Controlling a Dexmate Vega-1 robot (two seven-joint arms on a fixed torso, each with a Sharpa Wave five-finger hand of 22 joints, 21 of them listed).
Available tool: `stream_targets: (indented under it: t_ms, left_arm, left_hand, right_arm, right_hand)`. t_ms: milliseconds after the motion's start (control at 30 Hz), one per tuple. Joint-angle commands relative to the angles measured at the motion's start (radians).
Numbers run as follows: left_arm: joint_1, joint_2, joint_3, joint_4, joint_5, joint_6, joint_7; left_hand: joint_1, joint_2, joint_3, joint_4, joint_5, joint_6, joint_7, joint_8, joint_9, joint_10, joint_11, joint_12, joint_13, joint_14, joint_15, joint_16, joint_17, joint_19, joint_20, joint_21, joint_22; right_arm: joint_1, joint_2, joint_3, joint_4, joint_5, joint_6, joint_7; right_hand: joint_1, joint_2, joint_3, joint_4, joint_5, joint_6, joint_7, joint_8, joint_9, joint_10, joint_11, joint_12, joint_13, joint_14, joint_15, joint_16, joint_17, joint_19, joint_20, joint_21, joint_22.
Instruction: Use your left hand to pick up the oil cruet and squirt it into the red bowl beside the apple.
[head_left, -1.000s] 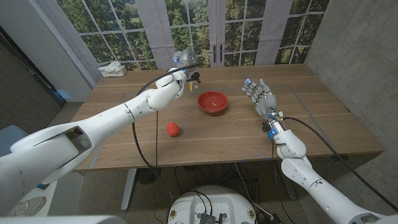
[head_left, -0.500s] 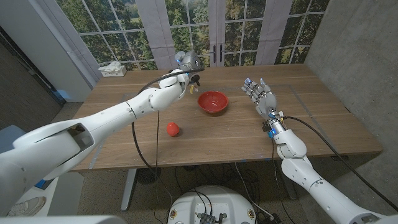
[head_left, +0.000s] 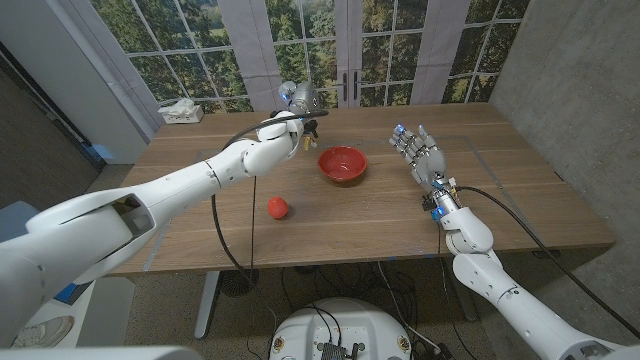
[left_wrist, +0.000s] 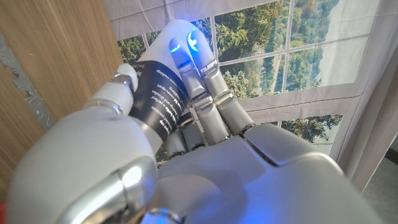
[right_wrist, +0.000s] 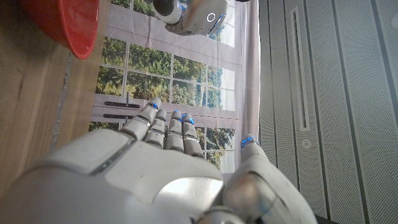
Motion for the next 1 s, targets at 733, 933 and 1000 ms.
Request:
stream_targets:
  t_ms: [733,933,1000]
  left_arm:
    - [0.001,0.022,-0.010,-0.012,-0.106,-0.004,0.111]
    - [0.005,0.026,-0.017,-0.027,-0.125,-0.017,0.098]
    - [0.008,0.028,-0.019,-0.034,-0.129,-0.021,0.087]
  left_hand:
    - [0.148,0.085,0.042,0.064,0.172,0.253,0.017,0.225,0.280,0.453,-0.053,0.300,0.558,0.244,-0.067,0.316,0.303,-0.041,-0.088,0.267,0.037]
    - [0.123,0.058,0.068,0.081,0.218,0.263,0.009,0.266,0.345,0.447,-0.051,0.350,0.673,0.233,-0.065,0.367,0.390,-0.049,-0.090,0.288,0.065]
    - [0.121,0.054,0.070,0.081,0.222,0.267,0.008,0.270,0.349,0.445,-0.052,0.347,0.673,0.231,-0.065,0.369,0.396,-0.052,-0.091,0.287,0.064]
  right_arm:
    - [0.026,0.013,0.002,0.041,0.010,-0.001,0.012]
    - [0.041,0.020,0.000,0.058,0.015,-0.004,0.023]
    - [0.044,0.021,0.000,0.063,0.011,-0.003,0.022]
  right_hand:
    - [-0.008,-0.006,-0.002,-0.009,-0.001,0.011,-0.001,0.004,0.002,0.010,0.001,0.002,0.002,0.007,0.000,0.006,-0.003,0.008,-0.001,-0.004,0.003]
    - [-0.008,-0.006,-0.002,-0.009,-0.001,0.011,-0.001,0.004,0.002,0.011,0.001,0.002,0.002,0.007,0.001,0.006,-0.003,0.008,-0.001,-0.005,0.003]
    - [-0.008,-0.006,-0.002,-0.010,-0.001,0.011,-0.002,0.004,0.002,0.010,0.000,0.002,0.002,0.007,0.002,0.006,-0.004,0.008,-0.001,-0.005,0.003]
